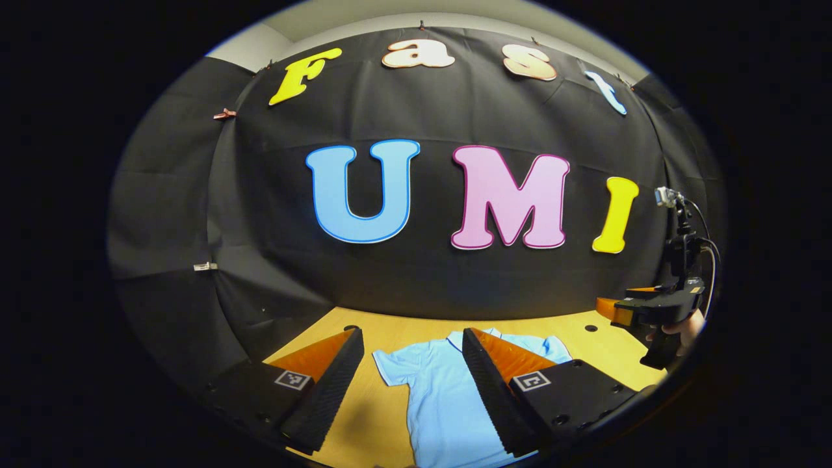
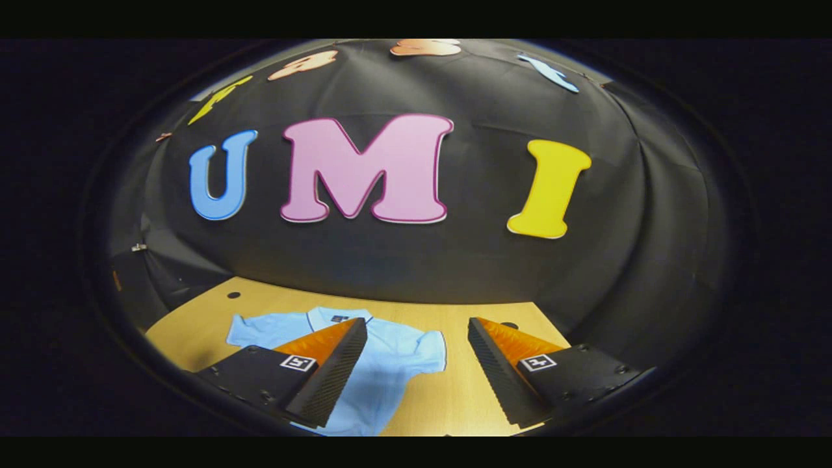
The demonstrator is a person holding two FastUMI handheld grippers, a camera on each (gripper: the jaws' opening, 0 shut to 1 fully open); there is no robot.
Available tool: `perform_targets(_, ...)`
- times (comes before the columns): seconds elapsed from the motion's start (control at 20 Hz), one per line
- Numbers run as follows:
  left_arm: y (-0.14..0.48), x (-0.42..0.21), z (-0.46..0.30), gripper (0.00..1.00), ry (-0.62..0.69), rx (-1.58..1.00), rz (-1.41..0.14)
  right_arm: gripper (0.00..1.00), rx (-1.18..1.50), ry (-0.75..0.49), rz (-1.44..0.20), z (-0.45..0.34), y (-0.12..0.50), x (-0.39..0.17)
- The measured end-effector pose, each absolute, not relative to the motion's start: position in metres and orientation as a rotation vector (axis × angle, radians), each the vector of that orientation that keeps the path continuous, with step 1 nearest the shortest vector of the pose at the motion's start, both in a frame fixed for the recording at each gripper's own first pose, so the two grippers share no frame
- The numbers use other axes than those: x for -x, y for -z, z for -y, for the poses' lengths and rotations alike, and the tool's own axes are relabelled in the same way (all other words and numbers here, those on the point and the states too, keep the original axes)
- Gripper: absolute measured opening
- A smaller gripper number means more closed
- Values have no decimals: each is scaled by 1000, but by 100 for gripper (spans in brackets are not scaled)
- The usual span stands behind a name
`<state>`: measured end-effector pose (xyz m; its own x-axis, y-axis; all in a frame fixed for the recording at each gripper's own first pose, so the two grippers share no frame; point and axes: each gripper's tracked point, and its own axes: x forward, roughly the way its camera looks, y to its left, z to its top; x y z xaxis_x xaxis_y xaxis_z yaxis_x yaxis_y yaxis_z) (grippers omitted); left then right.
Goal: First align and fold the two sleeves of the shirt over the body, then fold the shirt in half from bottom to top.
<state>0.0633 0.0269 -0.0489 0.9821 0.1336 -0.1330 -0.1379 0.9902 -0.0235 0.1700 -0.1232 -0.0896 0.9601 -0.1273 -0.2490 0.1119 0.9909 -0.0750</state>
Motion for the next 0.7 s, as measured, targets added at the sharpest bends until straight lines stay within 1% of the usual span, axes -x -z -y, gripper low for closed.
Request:
perform_targets(0.15, 57, -74, -32, 97, -179, 19, -165, 98, 71, 128, -342, 141, 131, -205)
perform_targets(0.2, 60, -76, -33, 97, -191, 19, -174, 95, 73, 128, -373, 147, 145, -217)
perform_targets(0.25, 64, -79, -36, 97, -201, 17, -184, 98, 74, 124, -401, 150, 161, -228)
perform_targets(0.3, 69, -80, -37, 97, -210, 10, -200, 98, 78, 121, -431, 155, 177, -239)
perform_targets(0.35, 75, -81, -39, 97, -220, 1, -216, 96, 79, 117, -459, 159, 191, -247)
perform_targets(0.4, 80, -81, -40, 97, -226, -6, -232, 98, 80, 117, -487, 162, 203, -255)
perform_targets(0.7, 99, -88, -34, 97, -247, -20, -291, 98, 43, 141, -606, 183, 261, -283)
